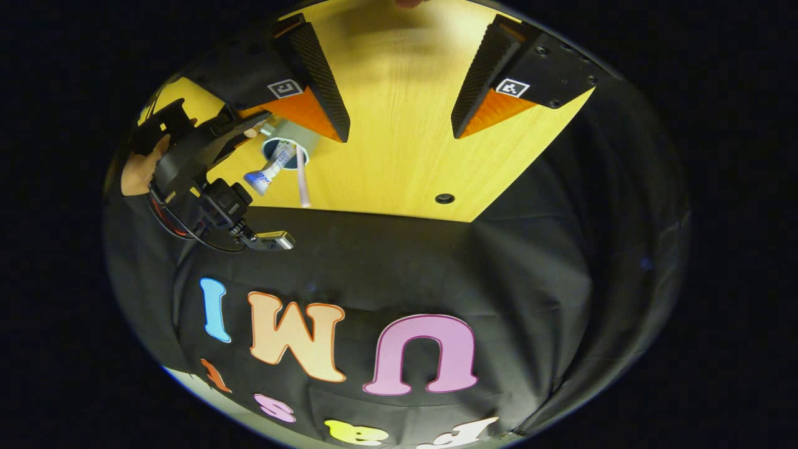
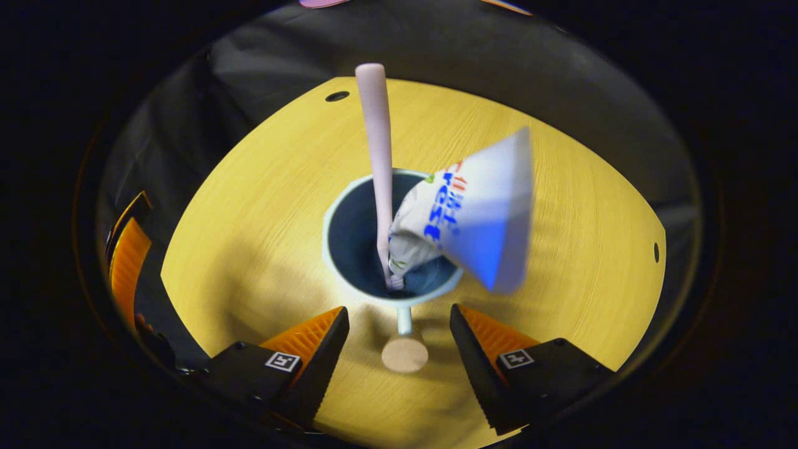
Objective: Put the toothbrush and toothpaste on the desktop into the cup, then pick up the cup and place it on the coaster on the desktop.
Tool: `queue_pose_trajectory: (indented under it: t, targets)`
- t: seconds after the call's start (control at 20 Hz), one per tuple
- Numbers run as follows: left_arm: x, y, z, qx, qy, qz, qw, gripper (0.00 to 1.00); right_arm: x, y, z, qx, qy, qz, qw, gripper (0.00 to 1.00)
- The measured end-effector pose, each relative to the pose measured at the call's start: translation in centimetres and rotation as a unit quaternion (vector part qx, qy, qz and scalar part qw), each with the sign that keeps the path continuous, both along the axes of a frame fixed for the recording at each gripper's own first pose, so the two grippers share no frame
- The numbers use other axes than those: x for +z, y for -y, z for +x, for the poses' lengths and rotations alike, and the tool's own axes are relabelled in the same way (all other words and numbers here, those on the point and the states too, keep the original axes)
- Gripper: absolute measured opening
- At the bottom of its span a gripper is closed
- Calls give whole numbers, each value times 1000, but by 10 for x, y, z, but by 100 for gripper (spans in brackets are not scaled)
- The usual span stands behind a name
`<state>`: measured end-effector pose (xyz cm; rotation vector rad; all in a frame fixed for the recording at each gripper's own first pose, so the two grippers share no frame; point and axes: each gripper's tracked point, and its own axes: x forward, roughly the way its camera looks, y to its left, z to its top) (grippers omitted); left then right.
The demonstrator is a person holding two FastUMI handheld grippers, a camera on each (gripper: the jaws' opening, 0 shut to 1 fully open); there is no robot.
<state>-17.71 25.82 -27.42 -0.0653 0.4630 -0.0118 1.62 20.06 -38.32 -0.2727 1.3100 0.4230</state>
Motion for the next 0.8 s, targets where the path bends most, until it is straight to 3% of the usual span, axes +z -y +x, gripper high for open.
queue_pose_trajectory:
  t: [0.2,0.45,0.6,0.8]
  targets:
    - [11,53,6,-24,3,-11,1000,95,41,41,-1,-45,68,42,996,98]
    - [32,124,9,-57,9,-18,998,95,106,113,4,-97,164,75,979,96]
    - [46,162,9,-76,17,-27,997,95,146,148,5,-129,218,104,962,99]
    - [65,196,8,-92,32,-24,995,95,200,176,13,-157,316,145,924,99]
